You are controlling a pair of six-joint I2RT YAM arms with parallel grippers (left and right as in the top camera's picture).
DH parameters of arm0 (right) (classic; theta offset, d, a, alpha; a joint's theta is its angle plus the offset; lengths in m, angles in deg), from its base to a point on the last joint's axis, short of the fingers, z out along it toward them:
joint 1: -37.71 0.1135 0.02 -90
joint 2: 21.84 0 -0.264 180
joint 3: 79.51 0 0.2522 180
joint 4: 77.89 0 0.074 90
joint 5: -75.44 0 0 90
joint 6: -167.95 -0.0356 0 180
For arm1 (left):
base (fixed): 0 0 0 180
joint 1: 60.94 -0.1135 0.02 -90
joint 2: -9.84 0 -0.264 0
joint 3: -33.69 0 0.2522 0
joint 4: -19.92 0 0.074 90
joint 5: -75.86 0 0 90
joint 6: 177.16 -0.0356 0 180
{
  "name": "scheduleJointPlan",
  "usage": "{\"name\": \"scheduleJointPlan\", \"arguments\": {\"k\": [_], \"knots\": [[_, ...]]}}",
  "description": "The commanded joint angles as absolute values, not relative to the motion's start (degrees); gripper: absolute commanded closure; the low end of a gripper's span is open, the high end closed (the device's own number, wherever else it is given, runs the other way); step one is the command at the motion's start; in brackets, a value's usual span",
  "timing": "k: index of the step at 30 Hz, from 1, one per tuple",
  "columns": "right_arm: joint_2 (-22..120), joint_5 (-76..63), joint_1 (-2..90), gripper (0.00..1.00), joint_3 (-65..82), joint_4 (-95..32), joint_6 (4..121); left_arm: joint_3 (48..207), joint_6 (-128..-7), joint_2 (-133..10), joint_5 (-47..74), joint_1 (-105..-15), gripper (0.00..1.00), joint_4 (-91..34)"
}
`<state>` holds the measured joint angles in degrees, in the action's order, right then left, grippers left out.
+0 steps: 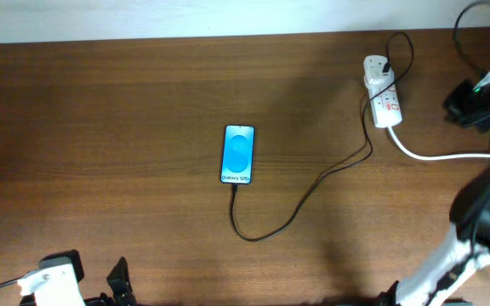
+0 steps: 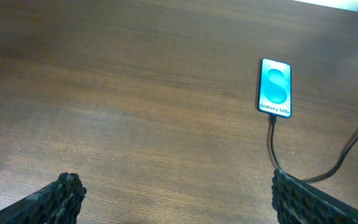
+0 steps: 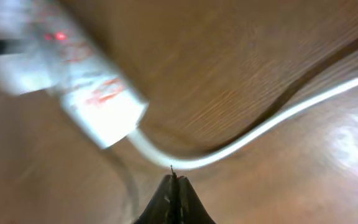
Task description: Plug charger to phone and switch on socket
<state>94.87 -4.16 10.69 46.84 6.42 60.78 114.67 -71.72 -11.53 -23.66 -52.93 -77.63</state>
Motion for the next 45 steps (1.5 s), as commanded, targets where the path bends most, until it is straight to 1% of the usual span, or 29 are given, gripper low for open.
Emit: {"name": "scheduleJointPlan", "arguments": {"k": [1,4,13,14,16,17,18,24,28,37,42,45], "knots": [[80.6,-0.7,13.9,0.96,47.4,9.5,66.8,114.5,-71.1,-11.4,-24.3,-52.9,0.01,-77.5],[70.3,-0.9,16.7,0.96,47.4,13.3,70.3,114.5,-71.2,-11.4,-24.3,-52.9,0.01,-77.5],[44.0,-1.5,18.2,0.95,47.4,25.7,70.2,114.5,-71.2,-11.4,-24.3,-52.9,0.01,-77.5],[41.7,-1.9,18.2,0.81,47.4,27.0,70.2,114.5,-71.1,-11.4,-24.3,-52.9,0.00,-77.5],[36.3,-2.3,18.2,0.44,47.4,29.5,70.2,114.5,-71.2,-11.4,-24.3,-52.9,0.01,-77.5],[34.1,-2.3,18.2,0.15,47.4,30.7,70.2,114.5,-71.2,-11.4,-24.3,-52.9,0.01,-77.5],[32.0,-2.3,18.2,0.01,47.4,31.9,70.2,114.5,-71.2,-11.4,-24.3,-52.9,0.01,-77.5],[22.1,-2.3,18.2,0.02,47.4,33.2,70.2,114.5,-71.2,-11.4,-24.3,-52.9,0.01,-77.5],[18.7,-2.3,18.2,0.02,47.4,33.2,70.2,114.5,-71.2,-11.4,-24.3,-52.9,0.01,-77.5],[18.0,-2.9,18.2,0.02,46.6,33.2,70.2,114.5,-71.1,-11.4,-24.3,-52.9,0.00,-77.5],[16.1,-2.2,20.9,0.02,38.9,31.6,70.2,114.5,-71.2,-11.4,-24.3,-52.9,0.01,-77.5],[11.1,-2.1,23.9,0.02,29.9,24.0,70.2,114.5,-71.2,-11.4,-24.3,-52.9,0.01,-77.5]]}}
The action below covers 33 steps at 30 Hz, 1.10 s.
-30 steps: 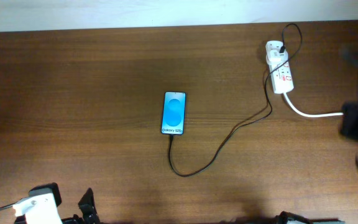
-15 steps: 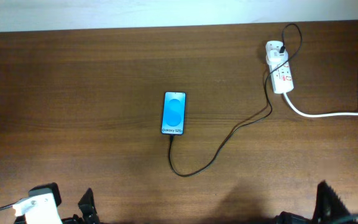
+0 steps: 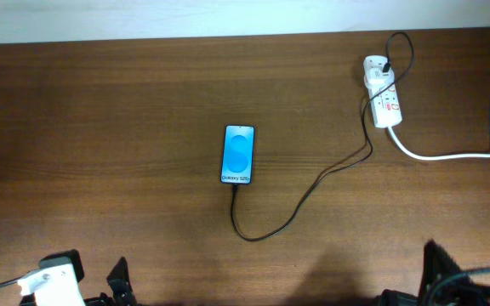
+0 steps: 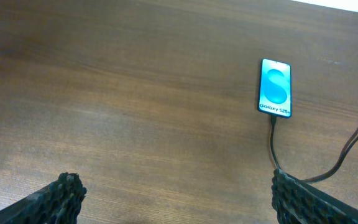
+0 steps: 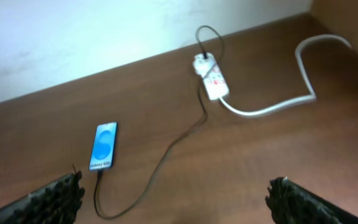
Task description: Plug charger to phone and switch on socket
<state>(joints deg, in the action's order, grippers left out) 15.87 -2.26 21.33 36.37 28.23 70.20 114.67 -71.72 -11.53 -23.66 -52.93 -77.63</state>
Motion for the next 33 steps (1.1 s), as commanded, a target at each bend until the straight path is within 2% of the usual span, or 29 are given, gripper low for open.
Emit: {"name": "scheduleJointPlan", "arguments": {"k": [1,8,12,17,23,33], "knots": [[8.4,-2.1,25.0,0.02,25.5,19.9,70.2,114.5,-71.2,-11.4,-24.3,-52.9,0.01,-77.5],[-10.1,2.1,28.8,0.02,-8.4,-14.6,70.2,114.5,-71.2,-11.4,-24.3,-52.9,0.01,-77.5],[-15.8,9.8,28.8,0.01,-26.4,-40.3,70.2,114.5,-71.2,-11.4,-24.3,-52.9,0.01,-77.5],[-19.6,7.9,31.8,0.02,-41.4,-60.9,68.0,114.5,-71.2,-11.4,-24.3,-52.9,0.01,-77.5],[-21.6,-6.7,35.3,0.02,-49.4,-65.3,59.8,114.5,-71.2,-11.4,-24.3,-52.9,0.01,-77.5],[-21.6,-12.3,36.4,0.02,-59.6,-65.7,59.9,114.5,-71.2,-11.4,-24.3,-52.9,0.01,-77.5]]}}
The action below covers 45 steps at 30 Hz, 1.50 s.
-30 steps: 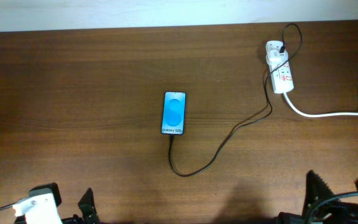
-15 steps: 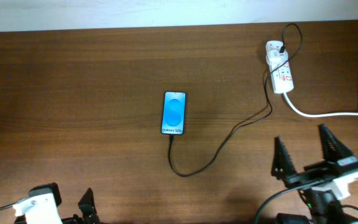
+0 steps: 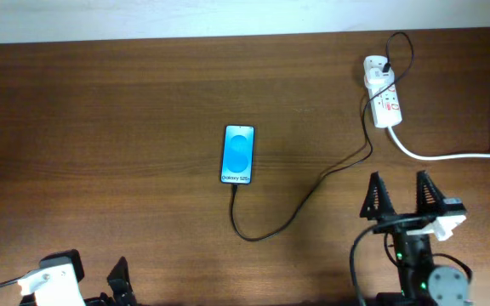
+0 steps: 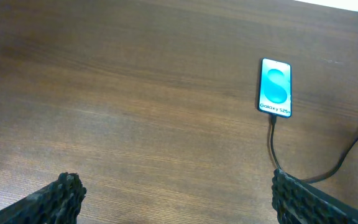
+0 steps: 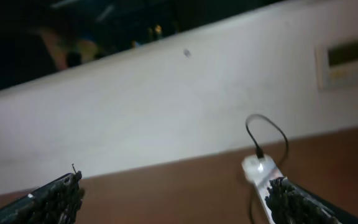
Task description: Plug charger to phone and switch on socket
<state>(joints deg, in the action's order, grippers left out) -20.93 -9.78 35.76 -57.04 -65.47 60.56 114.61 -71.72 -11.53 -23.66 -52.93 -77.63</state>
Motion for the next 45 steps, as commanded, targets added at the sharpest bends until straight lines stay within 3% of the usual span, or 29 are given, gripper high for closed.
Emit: {"name": "scheduleJointPlan", "arguments": {"k": [1,14,40,45], "knots": [[-21.6,-12.7,36.4,0.02,-60.3,-65.7,59.9,114.5,-71.2,-11.4,-24.3,-52.9,0.00,-77.5],[-21.6,-14.9,36.4,0.02,-65.4,-59.5,59.9,114.5,-71.2,-11.4,-24.3,-52.9,0.01,-77.5],[-21.6,-14.8,36.1,0.02,-65.4,-59.6,59.9,114.5,-71.6,-11.4,-27.4,-52.9,0.01,-77.2],[-21.6,-14.8,36.1,0.02,-65.4,-59.6,59.9,107.9,-72.7,-10.4,-27.3,-53.2,0.01,-64.0]]}}
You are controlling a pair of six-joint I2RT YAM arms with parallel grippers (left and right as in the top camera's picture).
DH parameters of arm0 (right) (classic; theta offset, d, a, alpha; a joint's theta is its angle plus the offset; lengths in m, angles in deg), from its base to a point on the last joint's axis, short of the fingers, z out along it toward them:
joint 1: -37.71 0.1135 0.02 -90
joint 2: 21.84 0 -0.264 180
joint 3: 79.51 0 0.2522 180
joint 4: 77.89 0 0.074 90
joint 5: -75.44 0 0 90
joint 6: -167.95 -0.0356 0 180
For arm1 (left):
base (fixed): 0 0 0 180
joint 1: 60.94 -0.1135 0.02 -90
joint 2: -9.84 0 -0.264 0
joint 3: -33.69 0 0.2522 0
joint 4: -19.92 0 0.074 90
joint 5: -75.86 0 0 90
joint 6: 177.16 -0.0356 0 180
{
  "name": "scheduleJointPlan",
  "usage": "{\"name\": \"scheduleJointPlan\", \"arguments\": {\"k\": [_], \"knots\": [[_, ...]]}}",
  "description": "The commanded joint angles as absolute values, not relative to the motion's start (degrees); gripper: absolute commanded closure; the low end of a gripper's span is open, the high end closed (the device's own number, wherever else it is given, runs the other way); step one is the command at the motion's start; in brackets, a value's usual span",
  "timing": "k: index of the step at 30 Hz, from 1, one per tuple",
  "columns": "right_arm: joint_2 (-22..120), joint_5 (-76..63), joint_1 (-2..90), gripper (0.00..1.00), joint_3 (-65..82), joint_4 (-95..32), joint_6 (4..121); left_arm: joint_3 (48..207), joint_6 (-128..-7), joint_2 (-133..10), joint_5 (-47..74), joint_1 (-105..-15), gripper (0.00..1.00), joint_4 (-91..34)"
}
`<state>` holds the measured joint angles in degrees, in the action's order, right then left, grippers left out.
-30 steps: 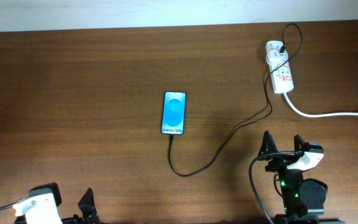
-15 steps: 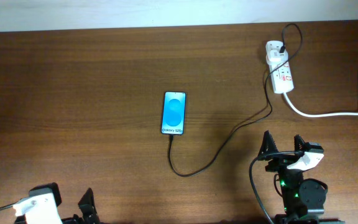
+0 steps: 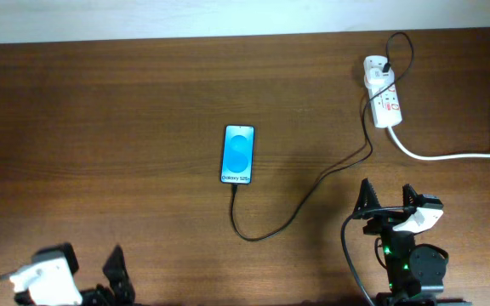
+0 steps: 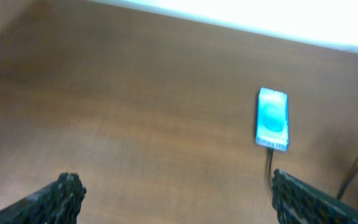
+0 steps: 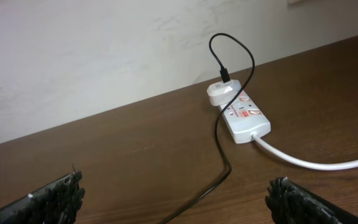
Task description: Plug charger to phone and switch on socket
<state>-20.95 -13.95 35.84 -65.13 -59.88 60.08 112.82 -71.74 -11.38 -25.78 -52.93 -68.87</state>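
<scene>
The phone (image 3: 238, 154) lies face up mid-table, its blue screen lit, also in the left wrist view as the phone (image 4: 272, 118). A black charger cable (image 3: 300, 200) runs from its lower end to the white adapter in the white socket strip (image 3: 383, 100), seen too as the socket strip (image 5: 244, 116) with the cable (image 5: 219, 155). My right gripper (image 3: 390, 200) stands open near the front right, well short of the strip. My left gripper (image 3: 109, 272) sits open at the front left edge, far from the phone.
A thick white mains lead (image 3: 449, 153) runs from the strip to the right table edge. A pale wall (image 5: 104, 50) rises behind the table's far edge. Bare brown wood table (image 3: 100, 127) stretches left of the phone.
My right gripper has tilted down, so its view now shows the strip and cable rather than mostly wall. My left wrist has shifted, its view now blurred and reaching the far edge.
My right gripper was shut, right at the socket strip. Then it was open and back at the front right edge, far from the strip. After that it stood raised by the front right, and now it looks down at the strip. The phone stayed plugged in and lit throughout.
</scene>
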Motion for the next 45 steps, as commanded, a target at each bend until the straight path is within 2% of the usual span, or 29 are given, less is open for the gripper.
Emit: {"name": "scheduleJointPlan", "arguments": {"k": [1,3,10,20,29,37,45], "knots": [[-21.6,-14.9,36.1,0.02,-65.4,-59.6,59.9,105.3,-73.7,-9.8,-27.3,-53.3,0.01,-61.1],[-21.6,-14.9,36.1,0.02,-65.4,-59.6,59.9,95.3,-74.9,-6.1,-27.2,-53.3,0.01,-51.2],[-21.6,-14.8,36.1,0.02,-65.4,-59.6,59.9,76.0,-77.5,3.0,-20.7,-55.1,0.01,-32.7],[-21.6,-14.8,36.1,0.02,-65.4,-59.6,59.9,56.8,-82.1,9.2,-19.2,-56.9,0.01,-9.7],[-21.6,-14.9,36.1,0.02,-65.4,-59.6,59.9,50.7,-83.3,9.5,-19.2,-57.1,0.01,-4.6],[-21.6,-14.8,36.1,0.02,-65.4,-59.6,59.9,50.6,-89.9,9.6,-15.4,-58.0,0.01,-4.6],[-21.6,-14.9,36.1,0.02,-65.4,-59.6,59.9,50.6,-90.0,9.6,-15.1,-58.0,0.01,-4.6]]}}
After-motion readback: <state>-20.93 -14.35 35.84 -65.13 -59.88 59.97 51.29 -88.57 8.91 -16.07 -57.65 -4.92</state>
